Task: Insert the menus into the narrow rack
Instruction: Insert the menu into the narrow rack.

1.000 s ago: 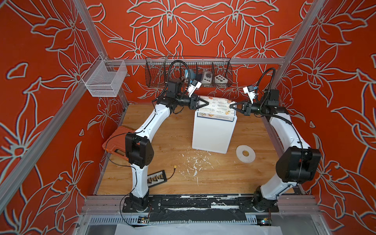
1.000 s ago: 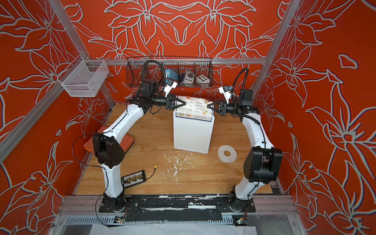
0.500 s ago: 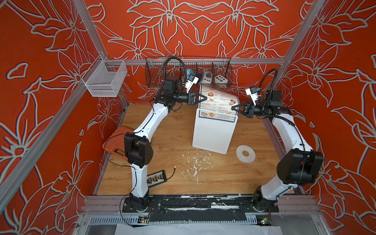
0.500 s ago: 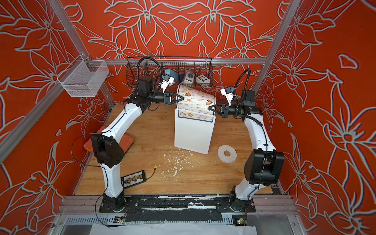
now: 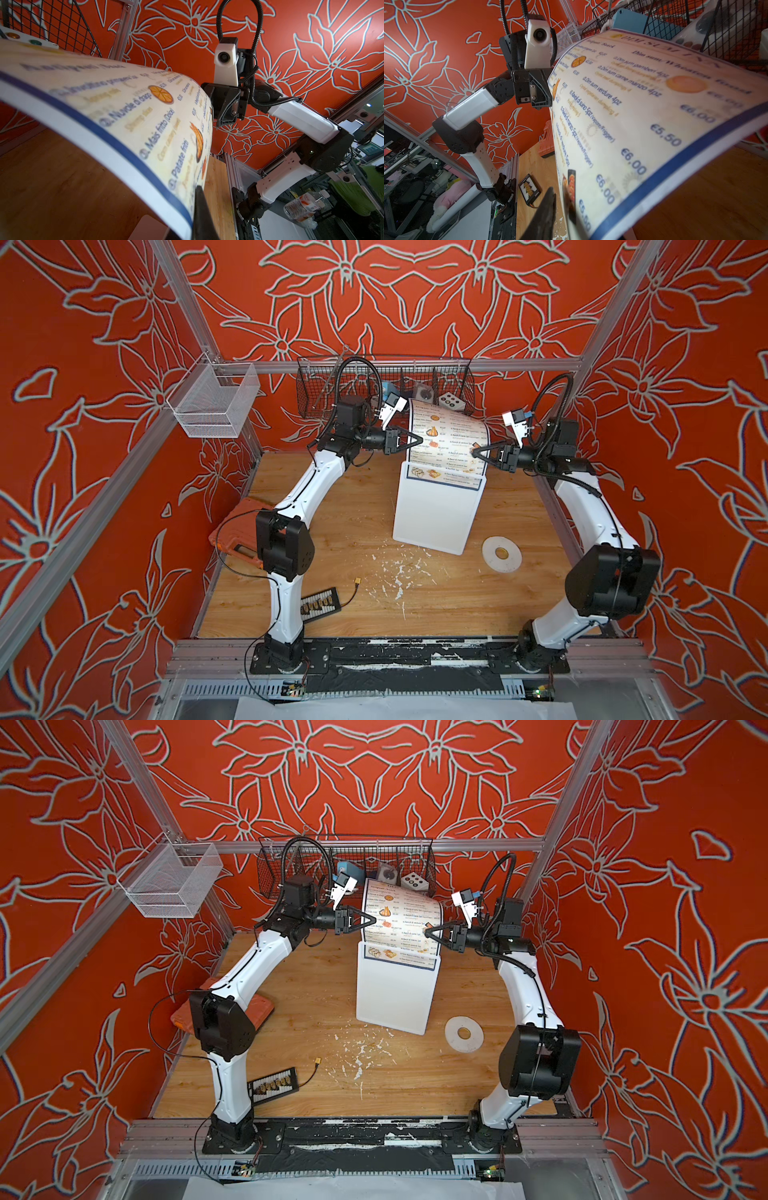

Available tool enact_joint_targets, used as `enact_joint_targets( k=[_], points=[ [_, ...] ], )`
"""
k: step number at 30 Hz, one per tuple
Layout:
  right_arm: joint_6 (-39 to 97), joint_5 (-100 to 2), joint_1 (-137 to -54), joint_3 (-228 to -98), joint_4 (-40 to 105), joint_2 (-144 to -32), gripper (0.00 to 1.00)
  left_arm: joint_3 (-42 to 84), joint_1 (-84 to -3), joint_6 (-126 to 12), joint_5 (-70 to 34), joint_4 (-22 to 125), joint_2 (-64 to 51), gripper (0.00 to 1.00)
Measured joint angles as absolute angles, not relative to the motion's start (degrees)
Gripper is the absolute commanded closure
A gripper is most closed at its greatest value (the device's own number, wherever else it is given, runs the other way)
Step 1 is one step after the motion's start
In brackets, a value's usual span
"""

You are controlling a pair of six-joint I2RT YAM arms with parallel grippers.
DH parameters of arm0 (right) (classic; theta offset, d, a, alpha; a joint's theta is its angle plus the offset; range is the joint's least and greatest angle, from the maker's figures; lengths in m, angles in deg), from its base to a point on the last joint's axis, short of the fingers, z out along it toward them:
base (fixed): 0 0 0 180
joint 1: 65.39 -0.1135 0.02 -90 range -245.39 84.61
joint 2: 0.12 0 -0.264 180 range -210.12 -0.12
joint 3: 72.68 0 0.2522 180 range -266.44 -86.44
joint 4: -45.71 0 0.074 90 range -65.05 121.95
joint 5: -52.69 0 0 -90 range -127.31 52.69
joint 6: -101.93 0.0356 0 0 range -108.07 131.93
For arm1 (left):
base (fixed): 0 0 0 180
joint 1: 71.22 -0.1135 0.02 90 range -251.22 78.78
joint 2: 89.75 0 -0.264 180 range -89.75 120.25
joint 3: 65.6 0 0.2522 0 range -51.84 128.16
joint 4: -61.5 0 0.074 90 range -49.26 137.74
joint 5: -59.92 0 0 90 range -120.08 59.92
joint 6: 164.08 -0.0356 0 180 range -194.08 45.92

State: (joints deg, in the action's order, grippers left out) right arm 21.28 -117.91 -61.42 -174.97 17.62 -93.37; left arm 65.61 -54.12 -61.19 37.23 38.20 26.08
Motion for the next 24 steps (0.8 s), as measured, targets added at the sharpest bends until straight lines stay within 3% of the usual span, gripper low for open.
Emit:
enact_joint_targets(
  k=[8, 12, 17, 24],
  points=[
    [33.06, -116.75, -61.45, -175.19, 28.99, -93.98, 0.76, 67.08, -53.99, -62.75, 37.29, 36.82, 26.49, 0.94],
    [34.92, -116.55, -61.6, -175.74, 30.78, -94.81, 0.89, 67.73, -53.96, -63.99, 37.01, 35.9, 26.78, 0.84],
    [31.03, -116.42, -61.66, -175.61, 27.98, -94.9, 0.97, 67.78, -53.9, -63.8, 36.24, 35.49, 26.84, 0.68],
    [20.99, -116.64, -61.69, -173.6, 20.62, -93.72, 0.98, 68.65, -53.86, -61.65, 35.56, 36.41, 27.67, 0.62]
  ],
)
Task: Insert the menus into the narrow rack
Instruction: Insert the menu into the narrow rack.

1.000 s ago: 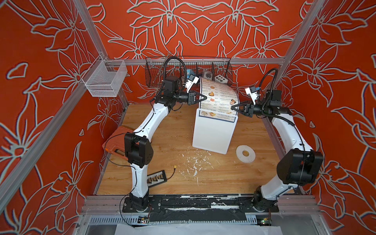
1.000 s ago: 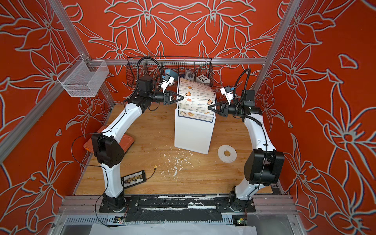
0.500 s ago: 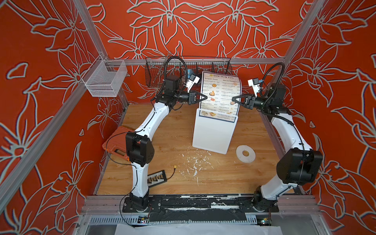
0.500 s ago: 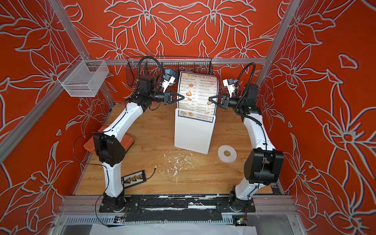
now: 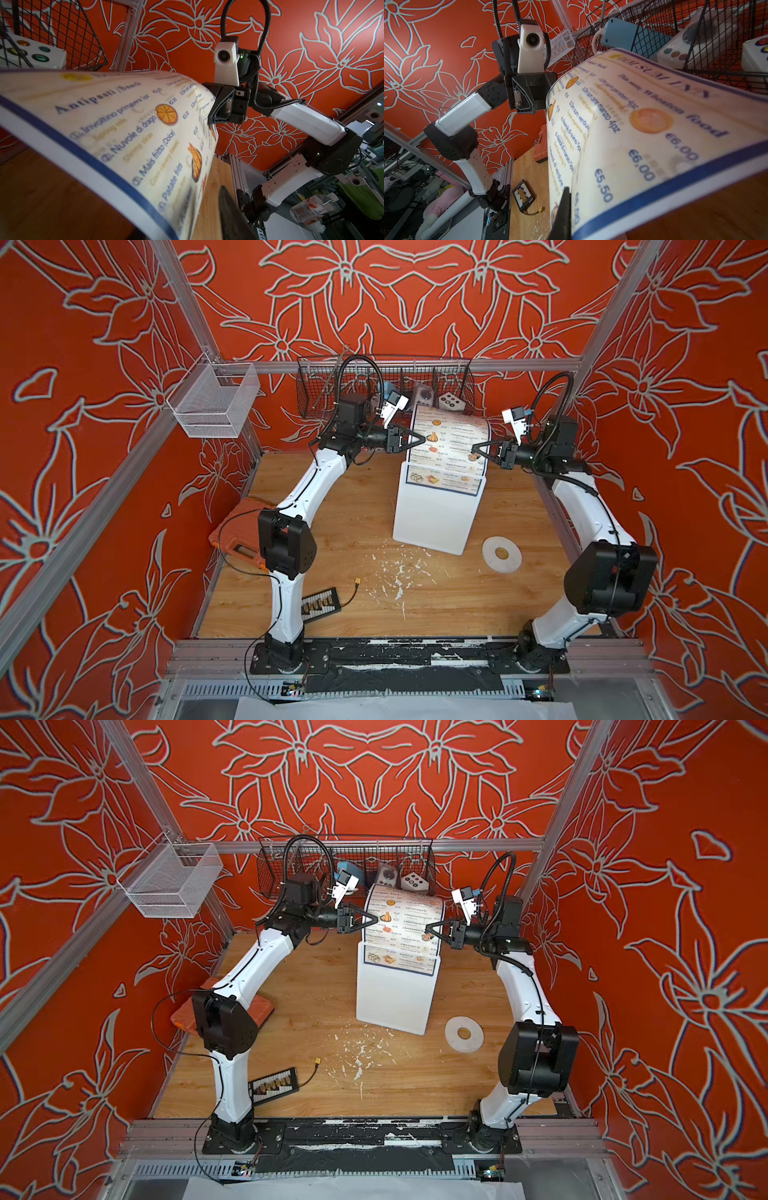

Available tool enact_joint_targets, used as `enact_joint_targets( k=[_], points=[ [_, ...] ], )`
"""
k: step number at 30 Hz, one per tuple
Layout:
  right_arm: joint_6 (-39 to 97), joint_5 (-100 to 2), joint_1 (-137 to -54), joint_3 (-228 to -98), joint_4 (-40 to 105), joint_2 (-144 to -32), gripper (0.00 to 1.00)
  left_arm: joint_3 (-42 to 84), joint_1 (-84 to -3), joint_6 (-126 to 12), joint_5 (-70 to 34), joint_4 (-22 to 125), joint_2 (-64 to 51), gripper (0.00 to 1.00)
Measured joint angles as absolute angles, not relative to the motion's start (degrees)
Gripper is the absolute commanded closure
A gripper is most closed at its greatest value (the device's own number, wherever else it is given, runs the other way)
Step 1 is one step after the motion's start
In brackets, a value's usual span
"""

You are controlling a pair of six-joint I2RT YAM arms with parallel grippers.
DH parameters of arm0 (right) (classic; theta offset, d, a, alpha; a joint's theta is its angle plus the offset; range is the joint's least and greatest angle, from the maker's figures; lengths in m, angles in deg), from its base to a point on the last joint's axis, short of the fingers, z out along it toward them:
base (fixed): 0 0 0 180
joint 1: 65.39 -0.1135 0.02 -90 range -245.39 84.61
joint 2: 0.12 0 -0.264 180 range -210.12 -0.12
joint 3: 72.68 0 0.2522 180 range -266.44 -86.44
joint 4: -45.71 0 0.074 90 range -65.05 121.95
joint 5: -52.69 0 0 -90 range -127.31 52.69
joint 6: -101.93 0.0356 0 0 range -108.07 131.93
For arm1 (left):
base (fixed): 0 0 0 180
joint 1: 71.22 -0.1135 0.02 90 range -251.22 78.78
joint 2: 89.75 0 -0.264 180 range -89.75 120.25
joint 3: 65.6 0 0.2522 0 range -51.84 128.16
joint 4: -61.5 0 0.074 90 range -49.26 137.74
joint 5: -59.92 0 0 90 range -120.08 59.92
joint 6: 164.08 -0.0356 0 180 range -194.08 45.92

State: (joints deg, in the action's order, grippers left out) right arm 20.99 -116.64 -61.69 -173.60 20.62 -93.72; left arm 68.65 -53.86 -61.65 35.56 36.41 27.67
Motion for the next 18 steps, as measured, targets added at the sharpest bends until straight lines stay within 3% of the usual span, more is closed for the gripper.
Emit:
enact_joint_targets(
  k=[9, 18],
  points=[
    [12.6, -116.95, -61.82, -171.32, 14.35, -90.7, 0.93, 70.42, -53.79, -60.08, 34.38, 36.73, 29.27, 0.6],
    [14.9, -113.06, -61.27, -171.1, 18.54, -89.74, 0.87, 70.44, -53.57, -58.68, 33.68, 38.02, 29.49, 0.56]
  ],
)
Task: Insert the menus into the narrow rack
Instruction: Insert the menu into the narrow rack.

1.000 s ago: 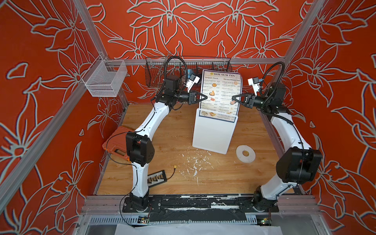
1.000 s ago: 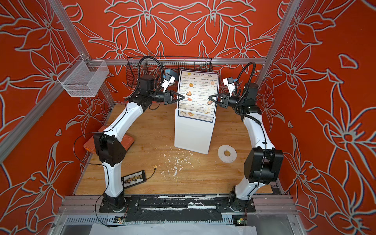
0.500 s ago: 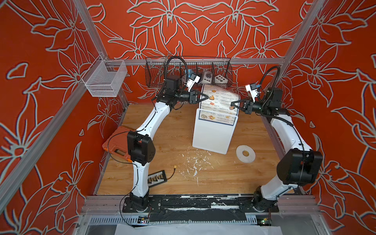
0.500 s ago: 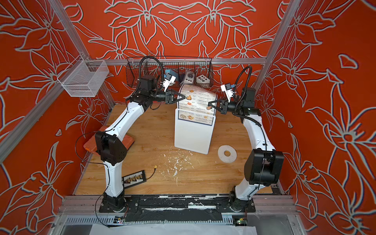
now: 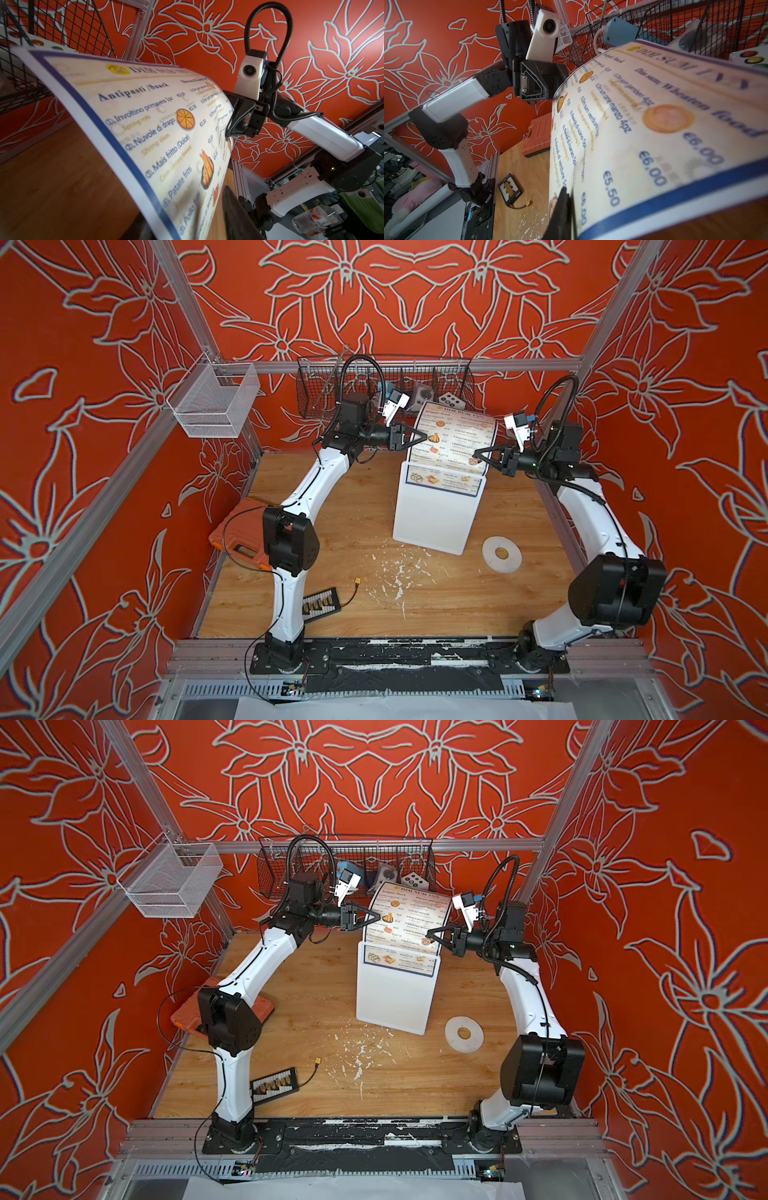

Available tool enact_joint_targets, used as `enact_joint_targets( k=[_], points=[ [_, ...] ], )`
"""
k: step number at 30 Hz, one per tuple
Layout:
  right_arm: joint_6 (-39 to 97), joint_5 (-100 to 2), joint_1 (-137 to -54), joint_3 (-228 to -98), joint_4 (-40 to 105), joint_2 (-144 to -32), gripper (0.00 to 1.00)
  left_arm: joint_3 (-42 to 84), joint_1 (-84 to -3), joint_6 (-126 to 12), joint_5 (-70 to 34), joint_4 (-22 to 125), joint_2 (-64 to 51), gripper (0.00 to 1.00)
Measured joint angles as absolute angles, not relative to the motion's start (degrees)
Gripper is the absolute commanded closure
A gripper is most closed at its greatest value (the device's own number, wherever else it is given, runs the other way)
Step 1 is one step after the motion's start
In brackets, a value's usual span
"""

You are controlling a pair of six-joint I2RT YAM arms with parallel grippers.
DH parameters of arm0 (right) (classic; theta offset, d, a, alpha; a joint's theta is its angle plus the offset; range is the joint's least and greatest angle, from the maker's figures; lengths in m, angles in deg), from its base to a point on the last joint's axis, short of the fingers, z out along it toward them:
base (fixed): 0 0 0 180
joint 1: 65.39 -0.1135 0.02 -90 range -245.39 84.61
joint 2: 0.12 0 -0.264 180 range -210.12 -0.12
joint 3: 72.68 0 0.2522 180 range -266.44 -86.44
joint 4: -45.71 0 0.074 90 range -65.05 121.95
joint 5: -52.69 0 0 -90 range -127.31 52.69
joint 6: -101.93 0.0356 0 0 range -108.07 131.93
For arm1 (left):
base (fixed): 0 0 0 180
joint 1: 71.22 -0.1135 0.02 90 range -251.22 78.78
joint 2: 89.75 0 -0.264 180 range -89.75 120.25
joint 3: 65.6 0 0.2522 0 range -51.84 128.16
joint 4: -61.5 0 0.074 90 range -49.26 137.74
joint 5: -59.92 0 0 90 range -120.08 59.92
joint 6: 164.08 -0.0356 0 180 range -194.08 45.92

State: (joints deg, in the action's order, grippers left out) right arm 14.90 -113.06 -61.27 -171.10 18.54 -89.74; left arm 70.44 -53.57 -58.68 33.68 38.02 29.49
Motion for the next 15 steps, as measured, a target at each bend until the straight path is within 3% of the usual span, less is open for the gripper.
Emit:
enact_joint_targets(
  k=[3, 8, 15],
  points=[
    [16.01, -112.75, -61.29, -171.13, 19.39, -89.74, 0.86, 70.44, -53.53, -58.33, 33.9, 39.05, 29.49, 0.56],
    [16.45, -112.84, -61.34, -171.1, 19.83, -89.74, 0.86, 70.53, -53.2, -57.96, 34.34, 39.51, 29.49, 0.66],
    [18.98, -112.66, -61.34, -171.43, 20.95, -89.76, 0.74, 70.75, -52.81, -58.72, 34.3, 39.42, 29.58, 0.79]
  ],
)
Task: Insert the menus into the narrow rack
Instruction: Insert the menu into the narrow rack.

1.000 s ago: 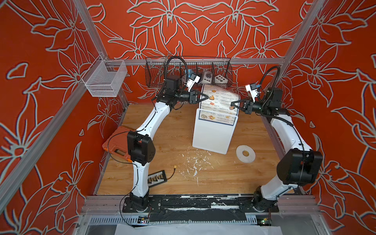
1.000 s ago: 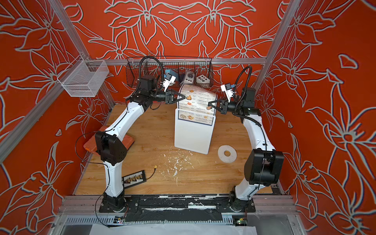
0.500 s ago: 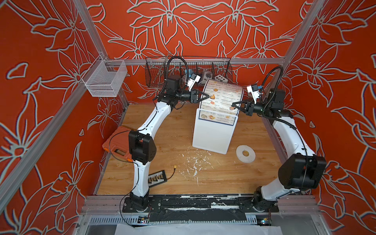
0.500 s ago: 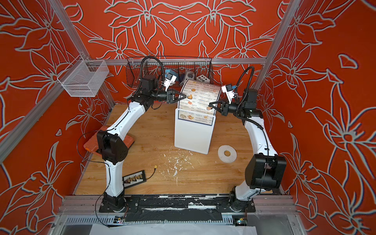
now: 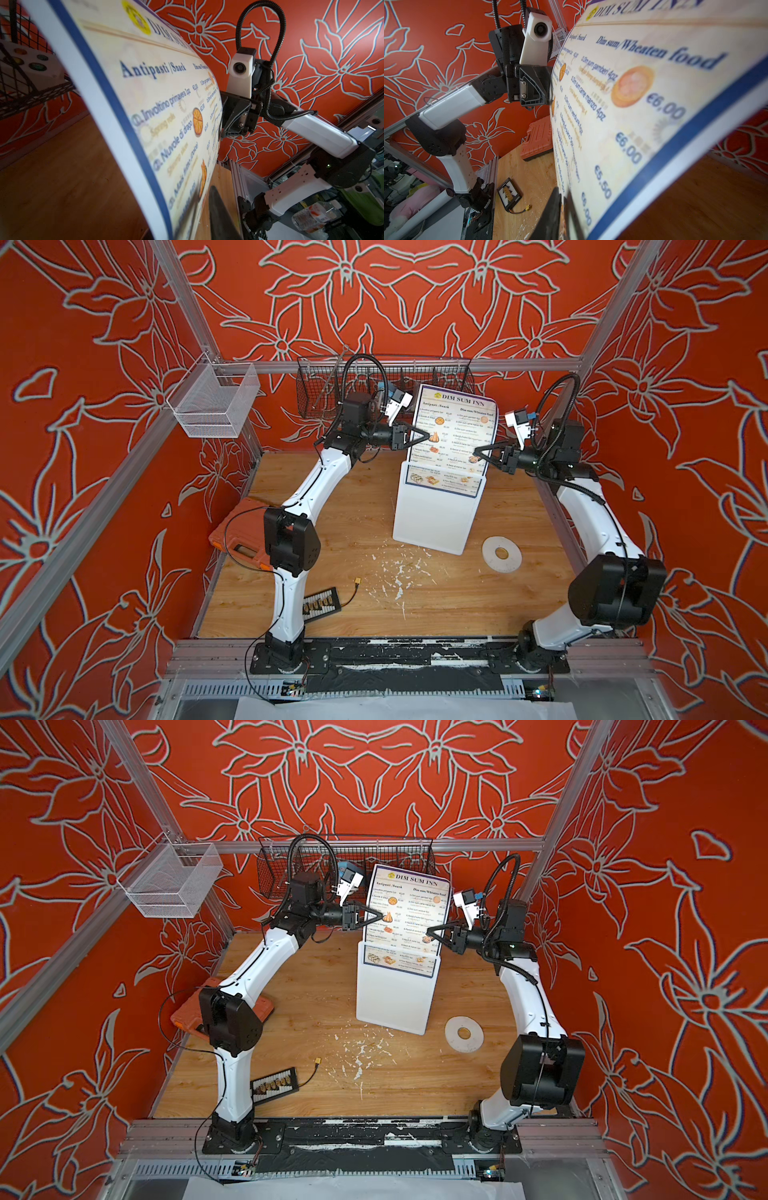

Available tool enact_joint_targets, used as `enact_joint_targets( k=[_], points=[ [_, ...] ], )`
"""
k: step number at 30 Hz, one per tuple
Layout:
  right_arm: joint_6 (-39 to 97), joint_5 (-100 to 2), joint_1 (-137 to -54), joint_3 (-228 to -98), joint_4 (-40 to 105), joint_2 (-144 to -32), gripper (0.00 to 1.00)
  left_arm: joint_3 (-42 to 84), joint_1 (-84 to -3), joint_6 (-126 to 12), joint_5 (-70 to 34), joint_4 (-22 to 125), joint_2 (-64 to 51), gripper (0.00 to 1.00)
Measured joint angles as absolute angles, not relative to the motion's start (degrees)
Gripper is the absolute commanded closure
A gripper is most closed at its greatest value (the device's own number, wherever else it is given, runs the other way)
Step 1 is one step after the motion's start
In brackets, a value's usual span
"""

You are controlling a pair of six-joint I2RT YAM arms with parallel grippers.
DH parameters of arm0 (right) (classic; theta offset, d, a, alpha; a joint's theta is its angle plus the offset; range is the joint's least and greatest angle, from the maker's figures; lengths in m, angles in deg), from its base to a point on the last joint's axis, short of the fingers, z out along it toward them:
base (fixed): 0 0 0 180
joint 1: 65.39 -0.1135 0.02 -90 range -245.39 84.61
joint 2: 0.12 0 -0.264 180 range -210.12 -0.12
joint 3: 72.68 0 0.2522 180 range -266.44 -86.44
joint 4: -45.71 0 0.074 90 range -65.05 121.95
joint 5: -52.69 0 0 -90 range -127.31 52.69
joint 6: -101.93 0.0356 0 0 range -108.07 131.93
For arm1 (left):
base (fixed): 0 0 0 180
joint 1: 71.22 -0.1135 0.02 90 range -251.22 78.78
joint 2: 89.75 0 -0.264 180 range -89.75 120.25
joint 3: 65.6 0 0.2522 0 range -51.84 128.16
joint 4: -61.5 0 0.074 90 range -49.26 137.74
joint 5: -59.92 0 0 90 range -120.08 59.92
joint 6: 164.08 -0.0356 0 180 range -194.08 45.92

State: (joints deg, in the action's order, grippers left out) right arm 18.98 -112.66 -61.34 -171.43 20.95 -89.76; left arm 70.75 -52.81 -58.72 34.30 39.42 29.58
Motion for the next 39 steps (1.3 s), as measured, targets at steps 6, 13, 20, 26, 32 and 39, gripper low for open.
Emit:
enact_joint_targets(
  k=[6, 13, 20, 26, 32, 39],
  points=[
    [26.24, -111.15, -61.69, -173.51, 27.63, -90.18, 0.76, 70.77, -52.78, -59.53, 34.1, 39.07, 29.6, 0.81],
    [28.6, -109.08, -62.06, -173.6, 29.38, -91.14, 0.91, 71.51, -52.72, -61.48, 32.92, 36.56, 29.69, 0.75],
    [22.9, -108.62, -62.1, -173.62, 23.98, -91.12, 0.94, 71.89, -52.72, -62.55, 31.54, 35.73, 29.69, 0.64],
    [20.27, -109.69, -62.12, -172.63, 23.39, -90.66, 0.94, 71.89, -52.59, -62.75, 31.21, 35.18, 29.69, 0.56],
    [16.97, -111.7, -62.49, -170.25, 21.4, -89.06, 0.94, 71.86, -52.41, -62.72, 31.11, 34.75, 29.69, 0.53],
    [13.52, -111.83, -63.13, -165.77, 18.3, -87.77, 0.82, 71.86, -52.35, -62.75, 31.11, 34.75, 29.69, 0.53]
  ],
)
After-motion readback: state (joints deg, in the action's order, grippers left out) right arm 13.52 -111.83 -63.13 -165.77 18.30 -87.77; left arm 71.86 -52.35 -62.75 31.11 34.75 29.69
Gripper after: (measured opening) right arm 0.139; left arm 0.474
